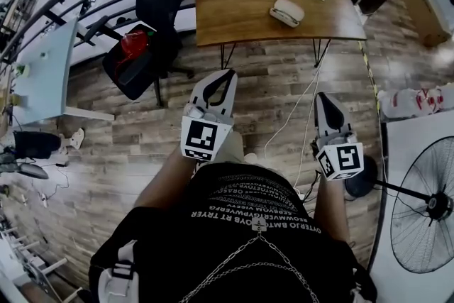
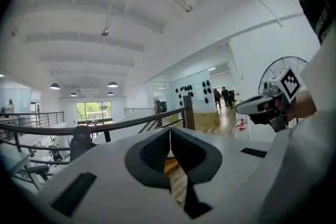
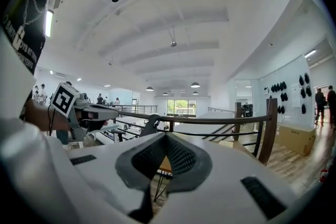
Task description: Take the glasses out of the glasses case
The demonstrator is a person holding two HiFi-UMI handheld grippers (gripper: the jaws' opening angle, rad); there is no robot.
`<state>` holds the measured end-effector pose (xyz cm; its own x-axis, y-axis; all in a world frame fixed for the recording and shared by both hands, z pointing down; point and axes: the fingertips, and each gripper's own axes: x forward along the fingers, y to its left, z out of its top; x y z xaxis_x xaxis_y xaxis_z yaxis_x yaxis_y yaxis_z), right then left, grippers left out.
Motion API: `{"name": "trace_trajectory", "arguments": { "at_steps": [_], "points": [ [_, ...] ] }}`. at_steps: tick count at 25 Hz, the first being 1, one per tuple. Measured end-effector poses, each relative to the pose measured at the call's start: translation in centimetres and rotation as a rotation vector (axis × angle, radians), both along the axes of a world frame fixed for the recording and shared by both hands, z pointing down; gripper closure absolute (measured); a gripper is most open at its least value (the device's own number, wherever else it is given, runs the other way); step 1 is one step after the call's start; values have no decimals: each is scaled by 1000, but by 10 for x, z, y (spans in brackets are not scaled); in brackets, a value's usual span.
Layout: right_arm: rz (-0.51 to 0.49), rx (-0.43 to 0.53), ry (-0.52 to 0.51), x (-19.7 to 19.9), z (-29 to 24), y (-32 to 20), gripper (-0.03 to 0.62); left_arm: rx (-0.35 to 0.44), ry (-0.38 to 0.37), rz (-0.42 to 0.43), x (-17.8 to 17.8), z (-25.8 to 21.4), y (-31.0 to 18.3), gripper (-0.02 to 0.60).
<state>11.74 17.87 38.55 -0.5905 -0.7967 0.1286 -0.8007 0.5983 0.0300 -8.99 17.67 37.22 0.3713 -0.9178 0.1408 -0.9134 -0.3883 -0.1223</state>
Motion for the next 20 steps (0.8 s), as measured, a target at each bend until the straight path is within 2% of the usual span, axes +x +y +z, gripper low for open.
{"name": "trace_trajectory", "arguments": {
  "at_steps": [11,20],
  "points": [
    [16,-1,-3,-3,1,-13,579,15,-6,49,13,-2,-18,552],
    [22,3,-1,-9,1,-43,579,4,-11,51,7,4,-48,552]
  ]
}}
